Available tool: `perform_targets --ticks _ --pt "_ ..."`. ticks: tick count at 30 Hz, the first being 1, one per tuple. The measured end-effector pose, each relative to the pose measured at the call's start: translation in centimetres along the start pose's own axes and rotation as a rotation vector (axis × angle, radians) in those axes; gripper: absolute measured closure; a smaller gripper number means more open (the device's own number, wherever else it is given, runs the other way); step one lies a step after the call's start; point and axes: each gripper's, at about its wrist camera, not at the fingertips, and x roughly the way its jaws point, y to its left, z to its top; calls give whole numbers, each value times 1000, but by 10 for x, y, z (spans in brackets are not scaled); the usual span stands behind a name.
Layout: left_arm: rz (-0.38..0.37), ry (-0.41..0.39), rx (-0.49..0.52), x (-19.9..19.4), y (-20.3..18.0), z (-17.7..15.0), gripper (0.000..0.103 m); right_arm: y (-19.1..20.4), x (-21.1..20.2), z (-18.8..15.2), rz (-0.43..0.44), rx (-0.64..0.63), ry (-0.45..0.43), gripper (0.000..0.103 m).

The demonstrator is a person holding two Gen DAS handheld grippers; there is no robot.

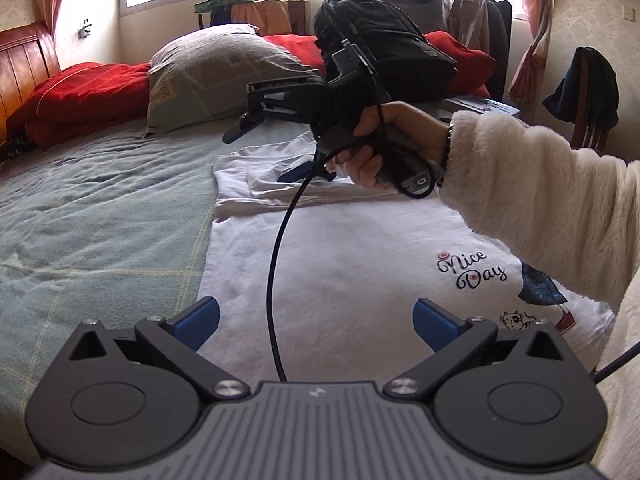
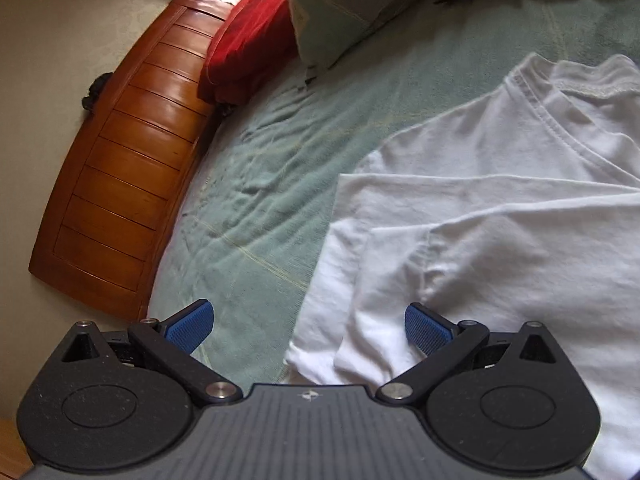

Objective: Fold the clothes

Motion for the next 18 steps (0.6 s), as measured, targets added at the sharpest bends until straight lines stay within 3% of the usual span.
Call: perform_targets --ticks 5,9,12,15,18 --pt "-23 -13 9 -2 -2 3 1 10 -40 -3 -56 -72 -25 0" --pt "-88 -33 24 -3 -9 8 1 0 -110 -10 -211 -160 -109 0" --pt "-107 -39 34 0 -14 12 1 -25 -169 -15 -291 -163 -172 0" --pt "-118 -29 34 8 -19 14 1 -64 -214 -21 -326 -88 -224 0" --pt "-136 -14 36 15 -25 15 1 -110 -232 -25 -350 4 -244 0"
